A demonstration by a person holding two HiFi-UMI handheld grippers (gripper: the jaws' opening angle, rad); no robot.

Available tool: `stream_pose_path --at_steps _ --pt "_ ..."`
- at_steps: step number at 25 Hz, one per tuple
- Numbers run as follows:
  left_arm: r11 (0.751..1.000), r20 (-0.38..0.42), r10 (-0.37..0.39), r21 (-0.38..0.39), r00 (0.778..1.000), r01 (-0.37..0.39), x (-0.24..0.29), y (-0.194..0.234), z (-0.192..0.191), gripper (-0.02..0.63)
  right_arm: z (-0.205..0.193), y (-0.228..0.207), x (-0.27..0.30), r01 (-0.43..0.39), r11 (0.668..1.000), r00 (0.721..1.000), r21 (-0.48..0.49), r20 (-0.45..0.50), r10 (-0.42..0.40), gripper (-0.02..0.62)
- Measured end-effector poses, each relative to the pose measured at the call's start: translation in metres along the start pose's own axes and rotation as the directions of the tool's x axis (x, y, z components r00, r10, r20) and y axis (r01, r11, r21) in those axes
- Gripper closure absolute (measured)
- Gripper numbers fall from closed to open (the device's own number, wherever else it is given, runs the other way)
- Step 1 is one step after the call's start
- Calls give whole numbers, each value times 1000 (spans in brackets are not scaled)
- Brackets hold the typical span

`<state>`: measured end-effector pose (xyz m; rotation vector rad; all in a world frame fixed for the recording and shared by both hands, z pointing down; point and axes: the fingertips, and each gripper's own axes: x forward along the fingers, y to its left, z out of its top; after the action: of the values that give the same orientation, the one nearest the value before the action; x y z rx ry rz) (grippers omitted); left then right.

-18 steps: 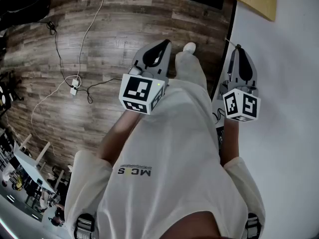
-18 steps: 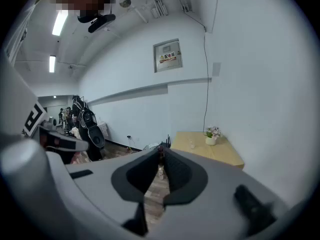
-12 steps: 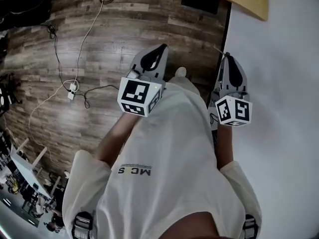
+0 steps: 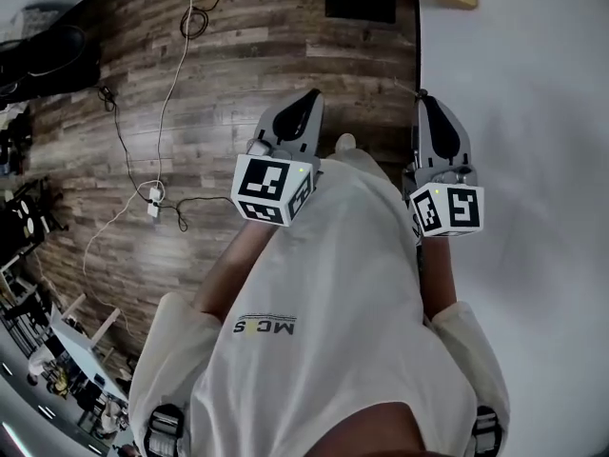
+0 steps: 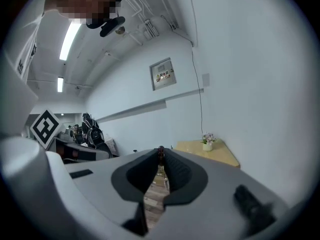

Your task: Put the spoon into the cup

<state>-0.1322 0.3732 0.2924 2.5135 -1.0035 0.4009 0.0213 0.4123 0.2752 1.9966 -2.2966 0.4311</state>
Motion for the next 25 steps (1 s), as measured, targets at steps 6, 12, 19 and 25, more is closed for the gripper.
stream_pose_path --at_steps 6,12,19,25 --pt "1000 -16 -3 18 1000 3 24 -37 1 595 7 -34 -5 -21 1000 999 13 33 20 543" --pt "1000 -35 -9 24 999 10 62 -46 13 595 6 -68 10 -18 999 1000 35 16 17 543" --pt "1000 -55 -23 6 998 24 116 -14 26 595 8 -85 69 -32 999 999 -5 -27 32 543" --pt "998 -46 -57 -26 997 56 170 33 58 595 28 -101 143 1 1000 998 -13 -57 -2 543"
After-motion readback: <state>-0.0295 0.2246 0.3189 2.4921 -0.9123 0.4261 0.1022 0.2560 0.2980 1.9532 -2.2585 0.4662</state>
